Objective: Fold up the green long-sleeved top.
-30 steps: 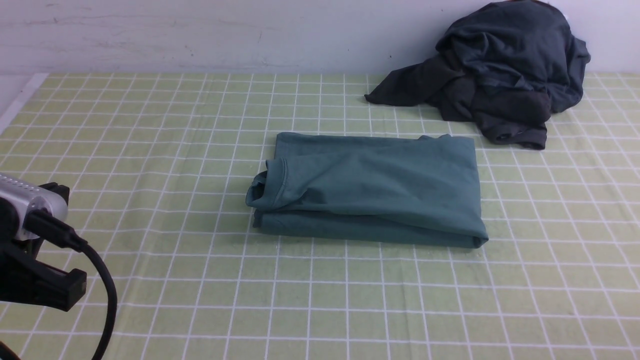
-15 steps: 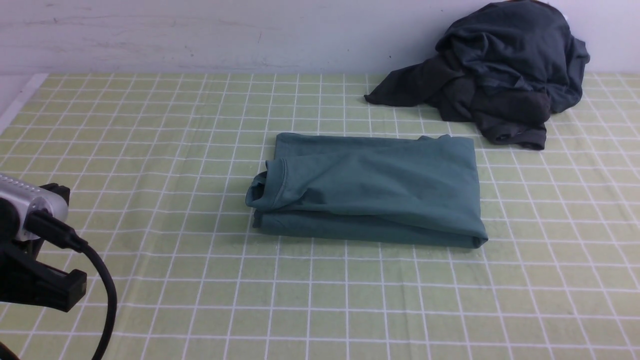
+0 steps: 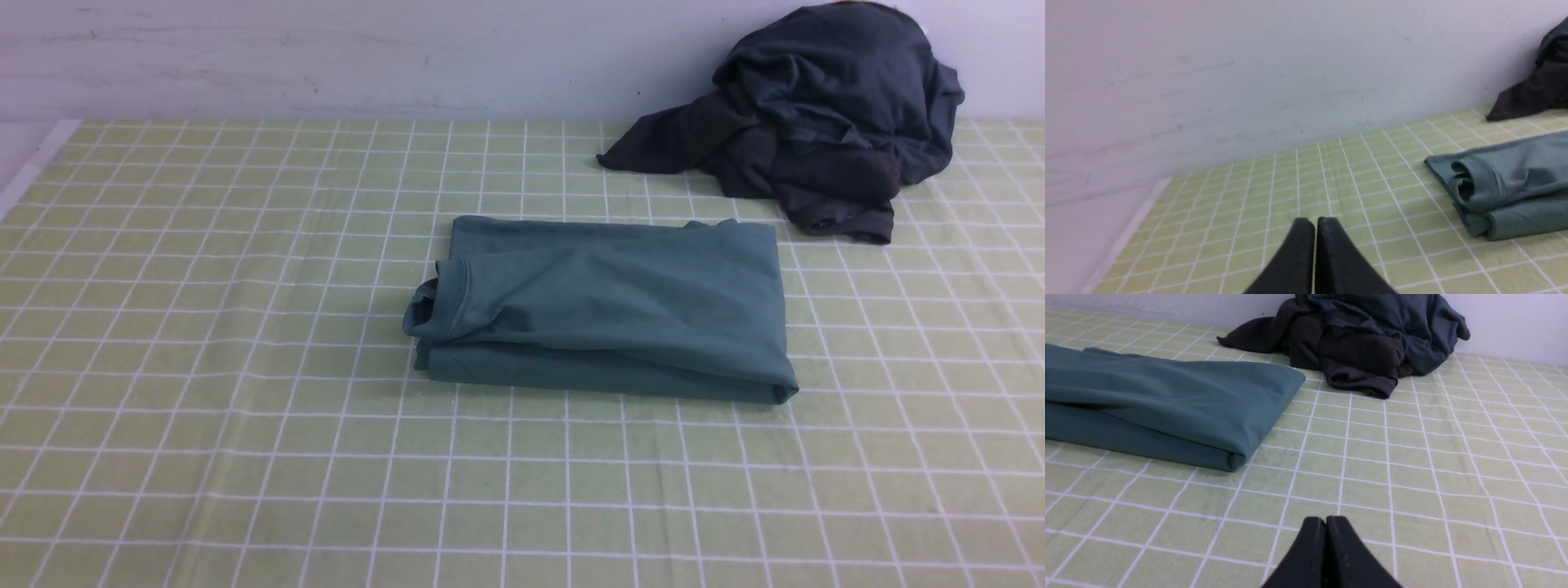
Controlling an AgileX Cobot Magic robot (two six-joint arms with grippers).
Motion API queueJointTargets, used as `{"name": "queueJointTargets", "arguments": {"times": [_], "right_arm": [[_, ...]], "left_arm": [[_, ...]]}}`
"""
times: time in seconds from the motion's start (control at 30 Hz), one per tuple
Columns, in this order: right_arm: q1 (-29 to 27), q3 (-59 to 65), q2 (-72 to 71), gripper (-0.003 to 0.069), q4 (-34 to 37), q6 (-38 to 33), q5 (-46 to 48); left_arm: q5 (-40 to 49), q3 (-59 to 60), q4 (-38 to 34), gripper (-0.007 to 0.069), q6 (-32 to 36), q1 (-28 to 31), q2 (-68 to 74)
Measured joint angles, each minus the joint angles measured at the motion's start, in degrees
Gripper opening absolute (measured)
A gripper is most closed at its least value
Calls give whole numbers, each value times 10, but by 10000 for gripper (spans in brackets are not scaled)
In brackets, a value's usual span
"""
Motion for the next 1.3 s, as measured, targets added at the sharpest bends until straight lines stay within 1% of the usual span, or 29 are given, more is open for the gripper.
{"name": "queueJointTargets", "arguments": {"times": [0.1, 0.23, 0.37, 0.43, 1.3], "right_arm": [[0, 0, 0, -8, 0, 0, 0], [0, 0, 0, -8, 1, 0, 0], [0, 0, 0, -8, 1, 0, 0], [0, 0, 0, -8, 1, 0, 0], [0, 0, 0, -8, 1, 0, 0]], "left_arm": [[-23, 53, -16, -3, -9, 2, 0], [-11, 65, -16, -3, -11, 3, 0], [71, 65, -26, -3, -13, 4, 0], [92, 63, -36, -3, -13, 4, 0], [103, 60, -41, -3, -13, 4, 0]]}}
